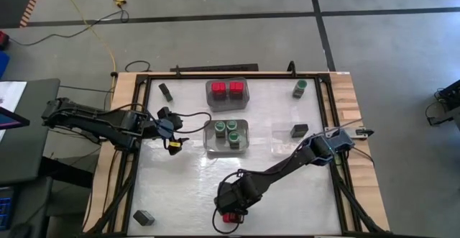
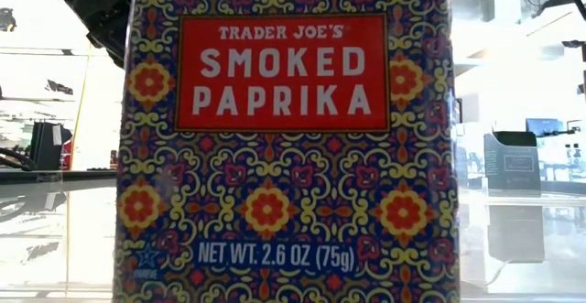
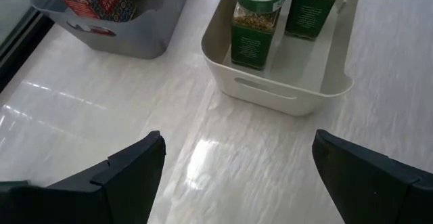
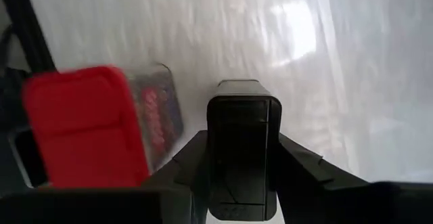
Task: Sort spices by type
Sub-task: Put the black spice can into the transparent bin
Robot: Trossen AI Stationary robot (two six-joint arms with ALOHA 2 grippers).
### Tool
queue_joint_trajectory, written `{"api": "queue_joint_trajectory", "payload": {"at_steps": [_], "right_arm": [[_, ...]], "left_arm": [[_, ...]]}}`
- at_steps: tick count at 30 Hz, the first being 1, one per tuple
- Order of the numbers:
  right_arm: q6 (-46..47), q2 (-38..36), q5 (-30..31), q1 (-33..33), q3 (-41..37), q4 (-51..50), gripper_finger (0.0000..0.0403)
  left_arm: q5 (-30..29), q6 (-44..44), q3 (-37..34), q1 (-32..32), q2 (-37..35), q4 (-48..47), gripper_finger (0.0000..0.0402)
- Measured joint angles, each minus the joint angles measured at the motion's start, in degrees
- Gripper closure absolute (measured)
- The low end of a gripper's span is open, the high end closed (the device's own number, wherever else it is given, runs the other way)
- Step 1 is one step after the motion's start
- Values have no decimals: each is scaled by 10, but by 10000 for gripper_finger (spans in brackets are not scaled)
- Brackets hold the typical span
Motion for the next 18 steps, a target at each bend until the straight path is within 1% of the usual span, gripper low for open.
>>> {"api": "queue_joint_trajectory", "payload": {"at_steps": [3, 7, 10, 13, 15, 18], "right_arm": [[-21, -14, 0, 1, -1, -25, 254], [-56, -49, 6, 1, 0, -37, 254], [-93, -75, 34, 1, 0, -76, 254], [-117, -104, 73, -4, -9, -143, 254], [-130, -136, 77, -16, -37, -173, 254], [-155, -201, 80, -40, -106, -159, 254]], "left_arm": [[0, 0, 0, 0, 0, 0, 42], [0, -5, 0, 0, 0, 0, 42], [0, -16, 0, 0, 0, 0, 42], [0, -30, 0, 0, 0, 0, 42], [0, -31, 0, 0, 0, 1, 42], [0, -31, 0, 0, 0, 2, 42]]}}
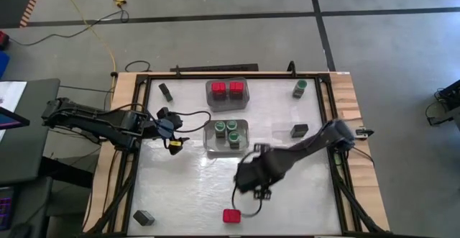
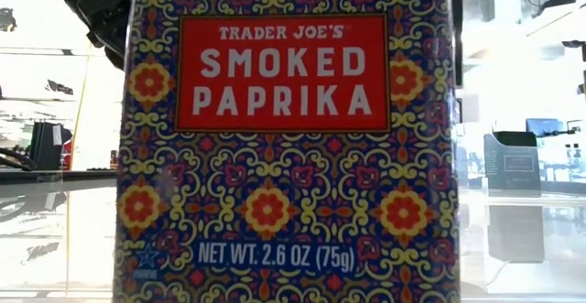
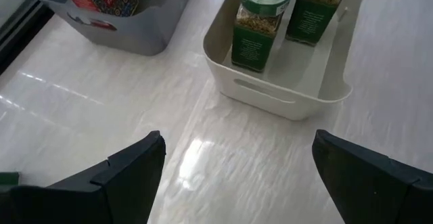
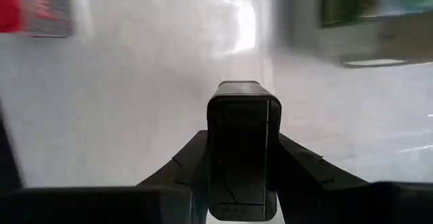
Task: Sort spices by type
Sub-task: Put the black spice can into the transparent bin
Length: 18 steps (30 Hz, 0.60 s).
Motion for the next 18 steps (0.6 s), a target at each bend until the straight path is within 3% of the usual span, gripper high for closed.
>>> {"api": "queue_joint_trajectory", "payload": {"at_steps": [11, 18], "right_arm": [[-42, -299, -5, -117, -356, 150, 254], [-127, -393, -37, -208, -476, 174, 250]], "left_arm": [[0, 0, 0, 0, 0, 0, 42], [0, 0, 0, 0, 0, 0, 42]]}}
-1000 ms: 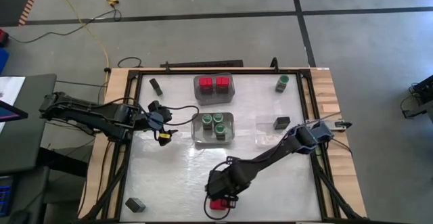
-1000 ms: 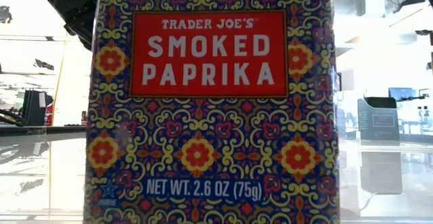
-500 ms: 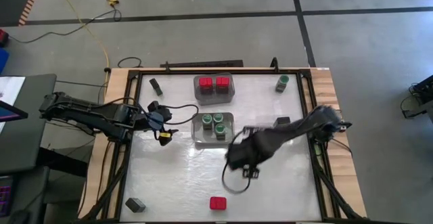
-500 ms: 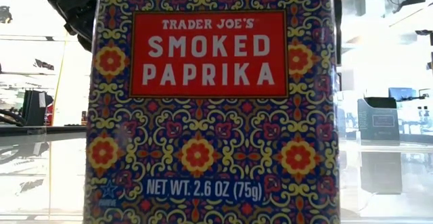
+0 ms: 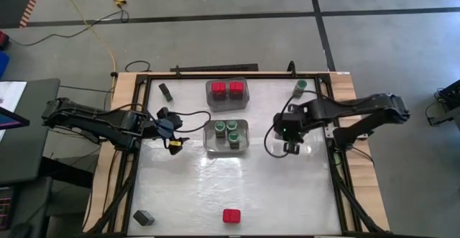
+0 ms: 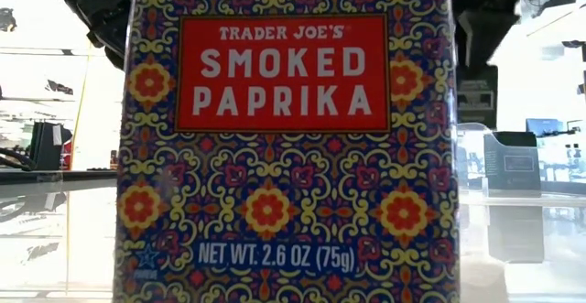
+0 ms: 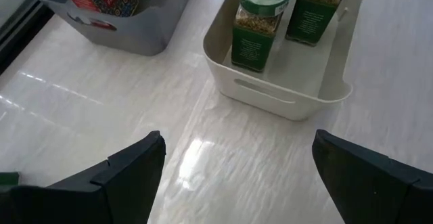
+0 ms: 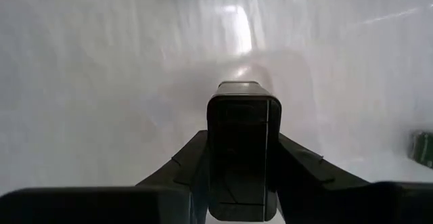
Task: Sort spices by type
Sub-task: Put the black spice can into the transparent bin
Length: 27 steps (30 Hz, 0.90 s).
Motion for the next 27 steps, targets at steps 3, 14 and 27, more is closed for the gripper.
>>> {"api": "queue_joint_trajectory", "payload": {"at_steps": [3, 14, 27], "right_arm": [[-47, -17, -14, -26, -30, 18, 250], [-158, -21, -35, -63, -121, 122, 249], [-195, -21, -64, -100, -172, 176, 248]], "left_arm": [[0, 0, 0, 0, 0, 0, 42], [0, 0, 0, 0, 0, 0, 42], [0, 0, 0, 0, 0, 2, 42]]}}
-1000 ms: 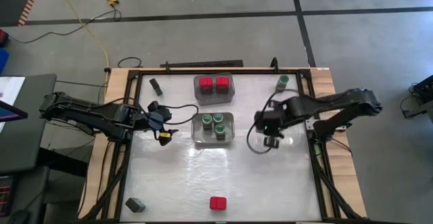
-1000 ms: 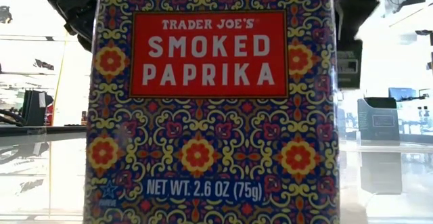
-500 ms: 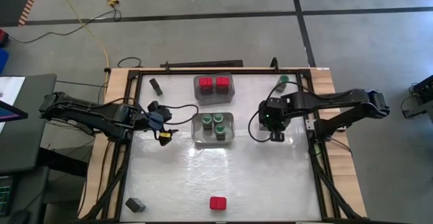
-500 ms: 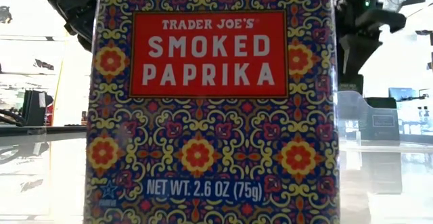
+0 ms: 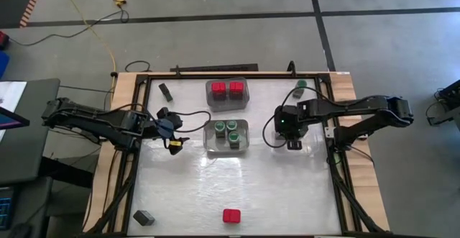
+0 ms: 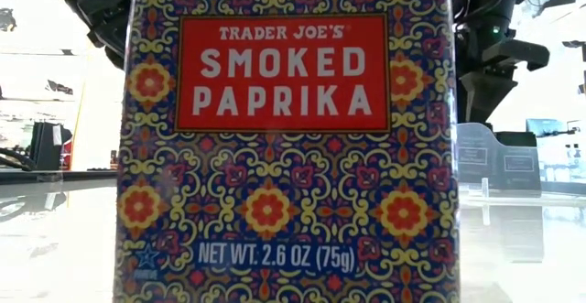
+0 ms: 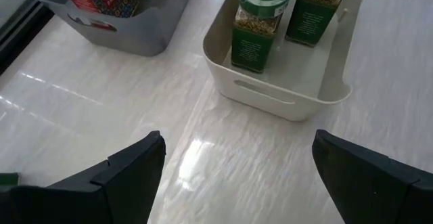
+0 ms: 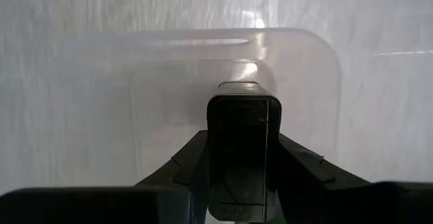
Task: Sort spices by type
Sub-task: Put the black spice can into the transparent bin
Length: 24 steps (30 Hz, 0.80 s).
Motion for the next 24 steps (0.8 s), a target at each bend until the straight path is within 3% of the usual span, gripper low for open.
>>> {"api": "queue_joint_trajectory", "payload": {"at_steps": [15, 24], "right_arm": [[-26, 0, -8, -35, 0, -13, 247], [-39, 0, -9, -35, 0, -11, 206]], "left_arm": [[0, 0, 0, 0, 0, 0, 42], [0, 0, 0, 0, 0, 0, 42]]}}
